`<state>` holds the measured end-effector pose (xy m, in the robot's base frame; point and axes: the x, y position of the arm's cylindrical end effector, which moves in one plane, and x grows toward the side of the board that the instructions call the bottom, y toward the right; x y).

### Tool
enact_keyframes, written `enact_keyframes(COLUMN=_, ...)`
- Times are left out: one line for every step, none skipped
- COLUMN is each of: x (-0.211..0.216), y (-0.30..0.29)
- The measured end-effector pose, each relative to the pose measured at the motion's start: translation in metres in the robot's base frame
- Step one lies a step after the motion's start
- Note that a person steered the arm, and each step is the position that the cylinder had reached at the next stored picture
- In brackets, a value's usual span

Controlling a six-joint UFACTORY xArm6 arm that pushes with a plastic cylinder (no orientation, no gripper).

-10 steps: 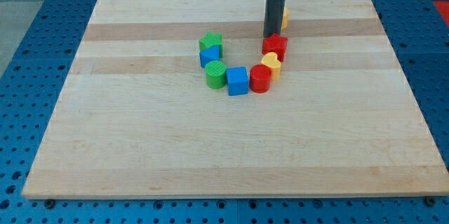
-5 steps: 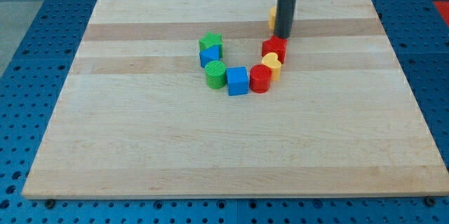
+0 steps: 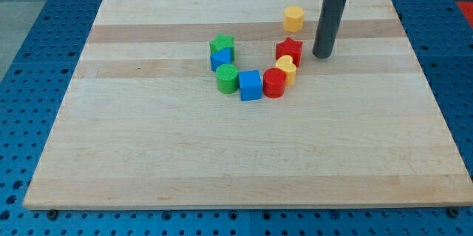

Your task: Place the red star above the heart

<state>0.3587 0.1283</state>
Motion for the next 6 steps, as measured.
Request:
enact_keyframes(x=0.000, y=-0.018)
enact_keyframes(x=0.000, y=-0.029)
enact_keyframes(x=0.000, y=-0.033)
enact_keyframes(x=0.000, y=-0.033)
enact_keyframes(x=-0.005, y=-0.021)
enact_keyframes(x=-0.024, y=0.012)
